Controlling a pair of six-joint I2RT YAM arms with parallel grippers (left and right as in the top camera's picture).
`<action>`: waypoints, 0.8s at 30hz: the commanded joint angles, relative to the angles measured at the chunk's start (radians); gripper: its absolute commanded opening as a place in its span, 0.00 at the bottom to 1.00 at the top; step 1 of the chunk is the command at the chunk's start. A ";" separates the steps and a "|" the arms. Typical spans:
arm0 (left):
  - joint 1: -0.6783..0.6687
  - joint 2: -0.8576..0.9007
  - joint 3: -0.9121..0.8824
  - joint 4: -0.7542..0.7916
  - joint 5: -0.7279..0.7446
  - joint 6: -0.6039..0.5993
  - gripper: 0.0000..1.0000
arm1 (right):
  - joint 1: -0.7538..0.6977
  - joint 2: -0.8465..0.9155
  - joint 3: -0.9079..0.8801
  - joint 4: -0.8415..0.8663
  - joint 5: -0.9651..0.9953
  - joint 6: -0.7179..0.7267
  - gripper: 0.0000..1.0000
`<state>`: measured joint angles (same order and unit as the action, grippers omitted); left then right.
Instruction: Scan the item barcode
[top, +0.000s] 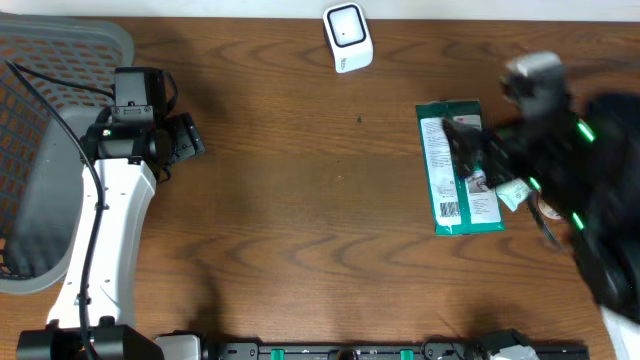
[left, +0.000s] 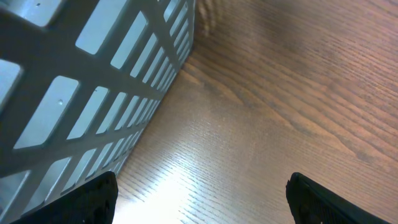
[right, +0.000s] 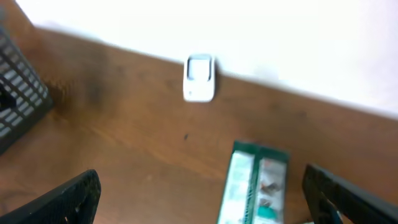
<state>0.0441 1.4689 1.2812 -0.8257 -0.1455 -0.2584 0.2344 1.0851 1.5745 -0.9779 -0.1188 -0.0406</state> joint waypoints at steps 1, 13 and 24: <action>0.003 -0.001 0.003 0.000 -0.017 -0.002 0.88 | 0.003 -0.130 -0.012 -0.010 0.050 -0.108 0.99; 0.003 -0.001 0.003 0.000 -0.017 -0.002 0.88 | -0.005 -0.721 -0.517 0.072 0.059 -0.204 0.99; 0.003 -0.001 0.003 0.000 -0.017 -0.002 0.88 | -0.087 -1.079 -1.030 0.495 0.047 -0.200 0.99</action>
<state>0.0441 1.4696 1.2812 -0.8261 -0.1459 -0.2584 0.1711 0.0383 0.6212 -0.5491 -0.0711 -0.2317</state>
